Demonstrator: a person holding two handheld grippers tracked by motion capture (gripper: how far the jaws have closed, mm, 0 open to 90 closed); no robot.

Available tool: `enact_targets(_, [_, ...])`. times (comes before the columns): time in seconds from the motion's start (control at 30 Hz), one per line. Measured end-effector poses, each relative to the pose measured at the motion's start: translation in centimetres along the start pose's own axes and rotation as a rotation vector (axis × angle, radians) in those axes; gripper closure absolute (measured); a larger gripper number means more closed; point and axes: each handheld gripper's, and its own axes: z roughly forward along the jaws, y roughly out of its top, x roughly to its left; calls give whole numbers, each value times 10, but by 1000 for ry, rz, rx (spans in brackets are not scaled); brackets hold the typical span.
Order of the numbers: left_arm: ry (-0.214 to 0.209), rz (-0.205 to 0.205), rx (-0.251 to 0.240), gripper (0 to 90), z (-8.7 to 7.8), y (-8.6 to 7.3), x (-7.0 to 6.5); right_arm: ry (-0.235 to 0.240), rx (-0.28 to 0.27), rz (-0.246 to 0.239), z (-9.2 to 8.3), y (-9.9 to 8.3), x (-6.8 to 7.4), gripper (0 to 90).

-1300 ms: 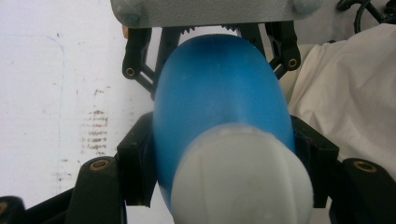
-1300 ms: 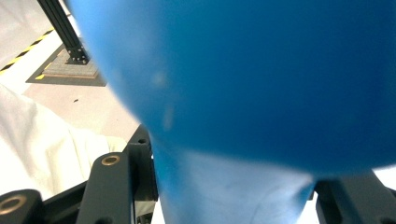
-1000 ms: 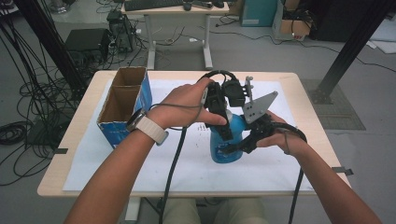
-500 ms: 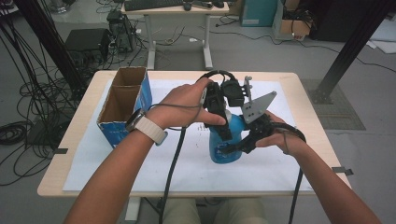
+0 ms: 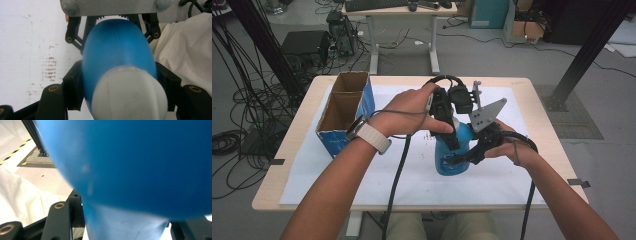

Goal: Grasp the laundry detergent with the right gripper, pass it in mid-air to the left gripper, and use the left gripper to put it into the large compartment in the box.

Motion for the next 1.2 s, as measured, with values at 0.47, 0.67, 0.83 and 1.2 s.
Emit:
enact_targets(0.47, [3, -9, 15, 371, 3, -1, 2, -30, -2, 53, 3, -9, 0, 218])
enact_targets(0.67, [11, -31, 34, 370, 3, -4, 3, -61, -25, 104, -4, -19, -2, 119])
enact_targets(0.83, [21, -49, 30, 370, 0, -5, 5, -111, 20, 114, -14, -24, -4, 67])
enact_targets(1.2, [65, -107, 23, 370, -18, -6, 7, -217, 146, 151, -50, -37, -9, 70])
